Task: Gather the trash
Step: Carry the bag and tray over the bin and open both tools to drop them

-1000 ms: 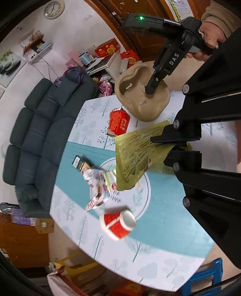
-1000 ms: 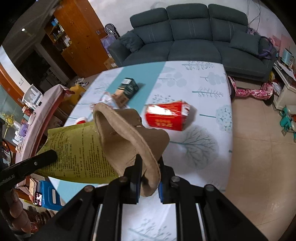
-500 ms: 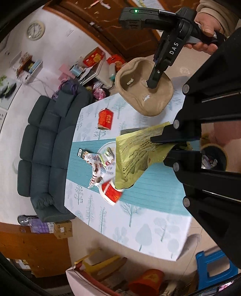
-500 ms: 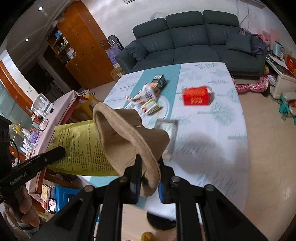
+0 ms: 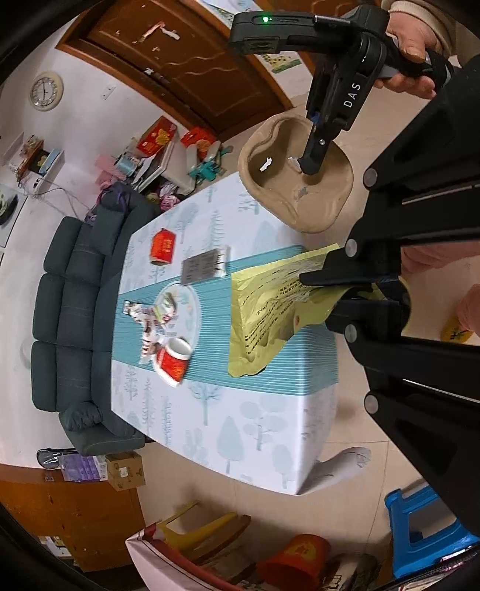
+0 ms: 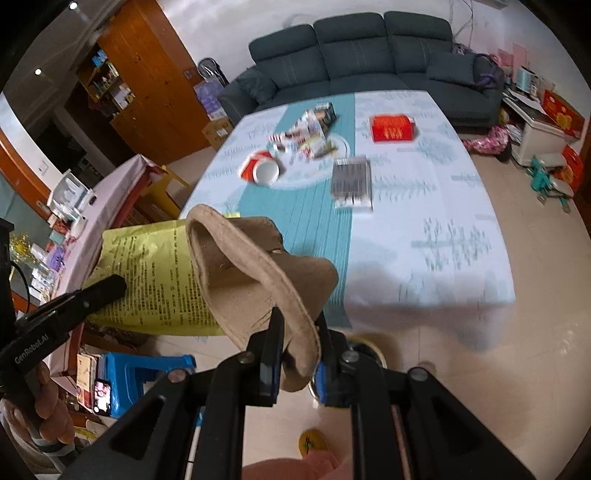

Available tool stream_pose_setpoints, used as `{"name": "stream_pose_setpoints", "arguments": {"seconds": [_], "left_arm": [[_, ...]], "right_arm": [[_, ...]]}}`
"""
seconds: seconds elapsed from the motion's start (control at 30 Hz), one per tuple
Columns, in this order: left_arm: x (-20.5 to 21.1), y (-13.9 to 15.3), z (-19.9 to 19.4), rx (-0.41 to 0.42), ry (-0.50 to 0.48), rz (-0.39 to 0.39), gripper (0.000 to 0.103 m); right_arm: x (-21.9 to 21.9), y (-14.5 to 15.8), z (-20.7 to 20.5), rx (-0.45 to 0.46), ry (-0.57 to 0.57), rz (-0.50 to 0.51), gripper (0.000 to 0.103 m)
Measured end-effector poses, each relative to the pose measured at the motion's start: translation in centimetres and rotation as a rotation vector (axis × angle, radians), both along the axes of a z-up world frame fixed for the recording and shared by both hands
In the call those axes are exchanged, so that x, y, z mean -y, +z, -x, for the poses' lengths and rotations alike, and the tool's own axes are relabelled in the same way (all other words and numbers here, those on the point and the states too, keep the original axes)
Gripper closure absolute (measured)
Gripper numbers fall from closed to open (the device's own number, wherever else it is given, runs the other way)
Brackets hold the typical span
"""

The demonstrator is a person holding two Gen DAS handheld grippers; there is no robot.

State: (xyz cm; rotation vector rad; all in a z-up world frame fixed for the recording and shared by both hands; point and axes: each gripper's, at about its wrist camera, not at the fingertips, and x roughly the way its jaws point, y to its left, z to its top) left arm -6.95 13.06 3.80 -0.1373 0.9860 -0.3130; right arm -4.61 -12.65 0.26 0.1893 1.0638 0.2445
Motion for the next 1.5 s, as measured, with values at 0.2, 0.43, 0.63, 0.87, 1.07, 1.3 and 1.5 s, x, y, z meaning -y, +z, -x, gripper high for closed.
{"name": "stream_pose_setpoints", "arguments": {"seconds": [0.2,0.43,0.63,0.87,1.07,1.3,1.5], "left_arm": [[0.3,-2.6,2.1,-0.041,-0.005,0.002,0.099],[1.4,-6.4,2.4,-0.122,0.050,-0.001,0.099],[2.5,-13.2,2.3,-0.200,0.118,0.004,0.099],[3.2,-23.7,1.0,-0.300,0.144,-0.006,0.099],[4.7,-33.1,-0.9,-0.337,0.129,-0.051,0.098],[7.1,-42.4,-2.6,-0.368,0.107,-0.122,0.098],[8.9,-47.2,-3.4,-0.394,0.089,-0.152,0.095]], "right_arm": [[-0.3,-1.6,2.6,-0.061,0.002,0.077,0.089],[0.6,-5.4,3.6,-0.162,0.030,0.123,0.089],[1.0,-12.1,3.9,-0.269,0.035,0.127,0.089],[1.2,-23.1,3.6,-0.355,-0.032,0.165,0.089],[1.8,-32.3,2.4,-0.393,-0.100,0.156,0.089],[2.8,-41.7,0.9,-0.420,-0.168,0.170,0.089],[3.3,-46.7,-0.4,-0.446,-0.195,0.177,0.089]]}}
